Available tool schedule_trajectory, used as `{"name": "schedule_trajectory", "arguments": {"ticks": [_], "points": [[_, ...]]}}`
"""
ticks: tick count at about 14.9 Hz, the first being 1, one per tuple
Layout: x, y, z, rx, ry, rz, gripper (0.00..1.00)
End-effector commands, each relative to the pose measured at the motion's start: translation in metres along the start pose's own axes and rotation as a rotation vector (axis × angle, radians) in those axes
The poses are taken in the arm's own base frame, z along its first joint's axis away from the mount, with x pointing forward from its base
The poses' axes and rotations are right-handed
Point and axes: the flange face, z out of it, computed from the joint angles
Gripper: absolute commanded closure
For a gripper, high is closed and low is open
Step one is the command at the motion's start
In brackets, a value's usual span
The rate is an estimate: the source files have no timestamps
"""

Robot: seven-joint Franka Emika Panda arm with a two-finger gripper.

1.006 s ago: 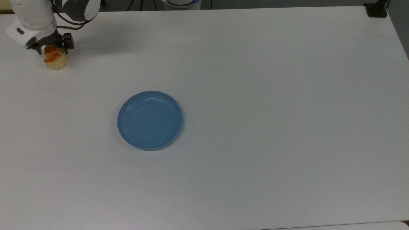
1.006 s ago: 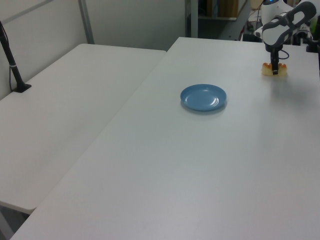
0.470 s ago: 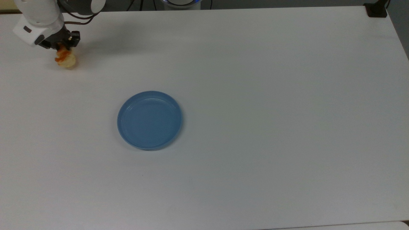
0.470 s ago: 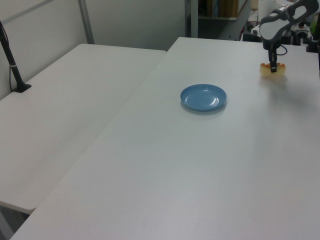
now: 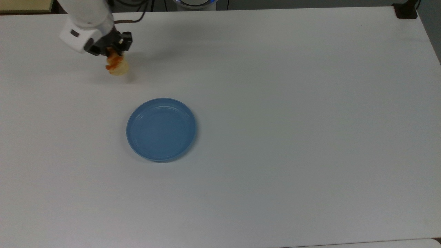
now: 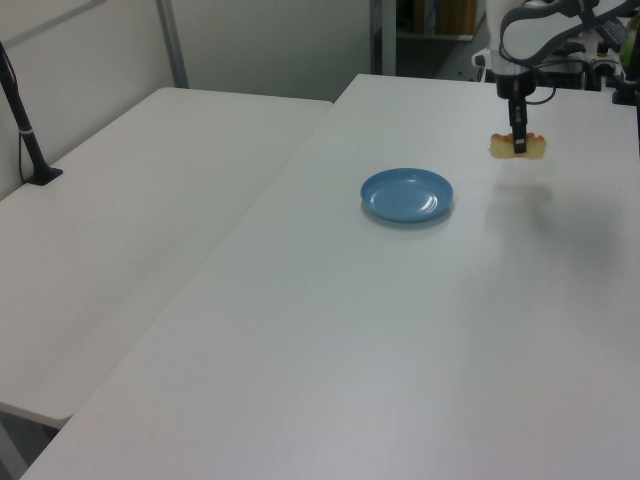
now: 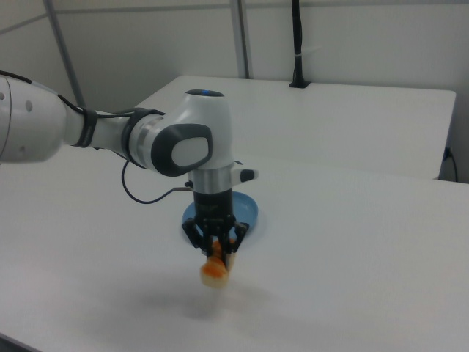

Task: Put the bread onto the plate
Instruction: 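Lift the bread roll and carry it toward the blue plate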

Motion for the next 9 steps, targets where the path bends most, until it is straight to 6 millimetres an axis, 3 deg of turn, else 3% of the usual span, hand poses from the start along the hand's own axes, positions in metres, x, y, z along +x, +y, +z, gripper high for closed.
{"name": "schedule_trajectory", "arguments": {"ticks": [1,3,7,9], "points": [[0.015,-0.039,-0.004,0.018,-0.01,0.032,0.69],[0.028,-0.06,-0.01,0.014,0.004,0.041,0.69],[0.068,-0.064,-0.05,0.047,0.25,0.231,0.68],[0.102,-0.081,-0.055,0.026,0.296,0.263,0.68]]}}
